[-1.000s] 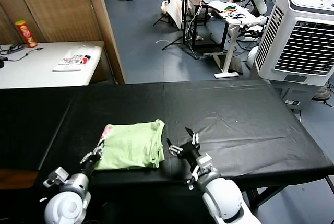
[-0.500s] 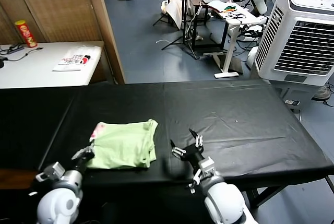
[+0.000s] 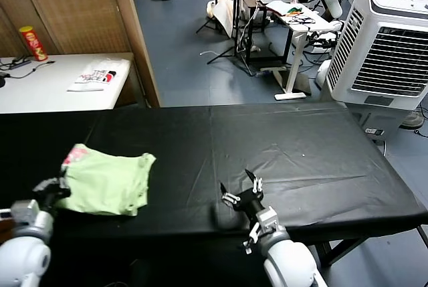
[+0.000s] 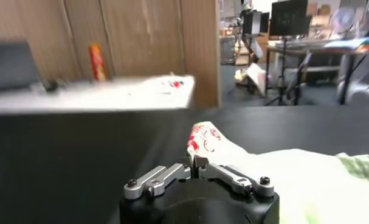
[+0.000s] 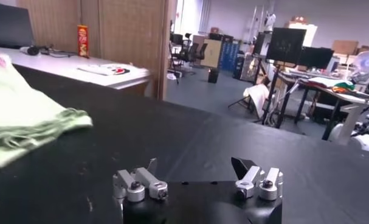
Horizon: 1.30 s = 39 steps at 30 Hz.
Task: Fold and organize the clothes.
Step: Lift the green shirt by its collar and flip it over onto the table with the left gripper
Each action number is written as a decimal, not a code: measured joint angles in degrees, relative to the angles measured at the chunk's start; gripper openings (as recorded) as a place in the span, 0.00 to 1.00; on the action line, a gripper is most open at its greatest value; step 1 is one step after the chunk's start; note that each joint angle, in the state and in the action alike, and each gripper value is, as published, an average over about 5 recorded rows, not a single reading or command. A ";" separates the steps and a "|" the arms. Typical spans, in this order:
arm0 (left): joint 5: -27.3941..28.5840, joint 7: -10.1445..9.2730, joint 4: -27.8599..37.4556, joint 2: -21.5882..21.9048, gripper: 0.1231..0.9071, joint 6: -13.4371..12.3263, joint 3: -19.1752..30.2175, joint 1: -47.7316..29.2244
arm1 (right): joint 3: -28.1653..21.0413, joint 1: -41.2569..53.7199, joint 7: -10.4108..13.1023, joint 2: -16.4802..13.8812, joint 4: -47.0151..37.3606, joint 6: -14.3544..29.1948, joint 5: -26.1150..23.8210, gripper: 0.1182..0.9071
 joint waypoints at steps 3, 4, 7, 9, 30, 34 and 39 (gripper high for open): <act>2.50 0.31 -1.48 2.06 0.03 -0.36 -2.56 1.46 | -0.08 -0.17 0.02 -0.10 0.18 0.02 0.00 0.86; 3.24 0.38 -2.00 2.42 0.03 -0.53 -3.19 1.89 | -0.09 -0.24 0.03 -0.14 0.22 0.03 -0.01 0.86; 4.65 0.30 -3.71 2.65 0.03 -0.81 -4.07 2.57 | -0.06 -0.53 0.04 -0.18 0.36 0.04 -0.12 0.86; 5.20 -0.06 -4.91 2.33 0.03 -0.79 -3.77 2.49 | -0.01 -0.90 0.05 -0.12 0.59 0.04 -0.31 0.86; 6.66 -4.10 -11.43 -13.16 0.03 2.14 21.71 -4.51 | 3.95 -6.11 0.13 -0.28 2.96 0.59 -0.83 0.86; 10.34 -3.92 -10.12 -18.19 0.03 1.49 26.92 -5.15 | 3.87 -5.89 0.15 -0.15 2.24 0.54 -0.60 0.86; 14.63 -3.82 -8.99 -24.11 0.03 0.95 32.44 -4.58 | 3.63 -4.82 0.25 0.15 1.53 0.12 1.03 0.86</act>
